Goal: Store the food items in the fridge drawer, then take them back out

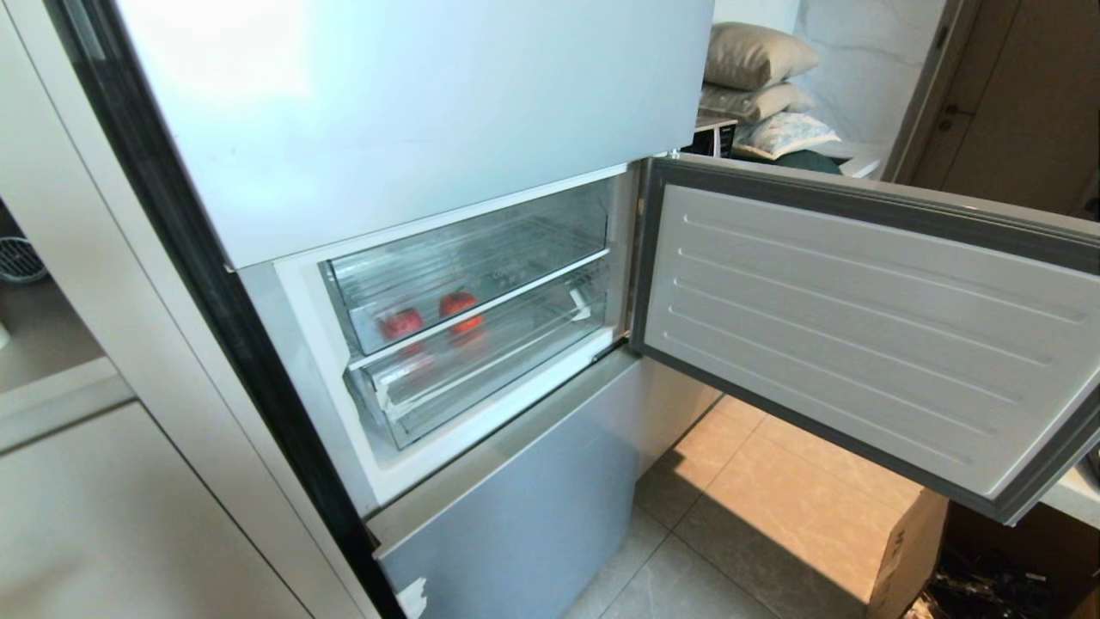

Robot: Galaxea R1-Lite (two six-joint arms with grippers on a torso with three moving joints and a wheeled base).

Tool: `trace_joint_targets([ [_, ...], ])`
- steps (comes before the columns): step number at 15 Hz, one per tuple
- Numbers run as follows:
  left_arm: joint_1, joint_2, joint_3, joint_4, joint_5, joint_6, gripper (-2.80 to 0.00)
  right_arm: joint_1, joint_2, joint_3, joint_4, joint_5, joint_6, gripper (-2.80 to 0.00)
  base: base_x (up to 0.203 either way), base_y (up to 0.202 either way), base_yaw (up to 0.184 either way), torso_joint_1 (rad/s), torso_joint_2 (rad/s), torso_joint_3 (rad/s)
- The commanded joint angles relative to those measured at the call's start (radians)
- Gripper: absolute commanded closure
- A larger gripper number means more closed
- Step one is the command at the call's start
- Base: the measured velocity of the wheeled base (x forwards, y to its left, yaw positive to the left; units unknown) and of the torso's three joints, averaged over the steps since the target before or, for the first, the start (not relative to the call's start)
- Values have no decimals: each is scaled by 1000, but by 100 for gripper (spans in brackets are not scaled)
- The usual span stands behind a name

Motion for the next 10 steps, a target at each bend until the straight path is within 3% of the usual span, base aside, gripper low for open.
trace_joint_targets([
  [1, 0, 2, 0, 0, 0, 0, 0, -241, 229, -31, -76, 146, 56, 0, 0, 0, 0, 0, 0, 0],
  [2, 0, 2, 0, 0, 0, 0, 0, -323, 324, -52, -111, 228, 81, 0, 0, 0, 0, 0, 0, 0],
  [4, 0, 2, 0, 0, 0, 0, 0, -386, 490, -102, -175, 325, 112, 0, 0, 0, 0, 0, 0, 0],
  [7, 0, 2, 0, 0, 0, 0, 0, -417, 680, -171, -295, 376, 152, 0, 0, 0, 0, 0, 0, 0],
  [10, 0, 2, 0, 0, 0, 0, 0, -428, 810, -263, -334, 387, 179, 0, 0, 0, 0, 0, 0, 0],
])
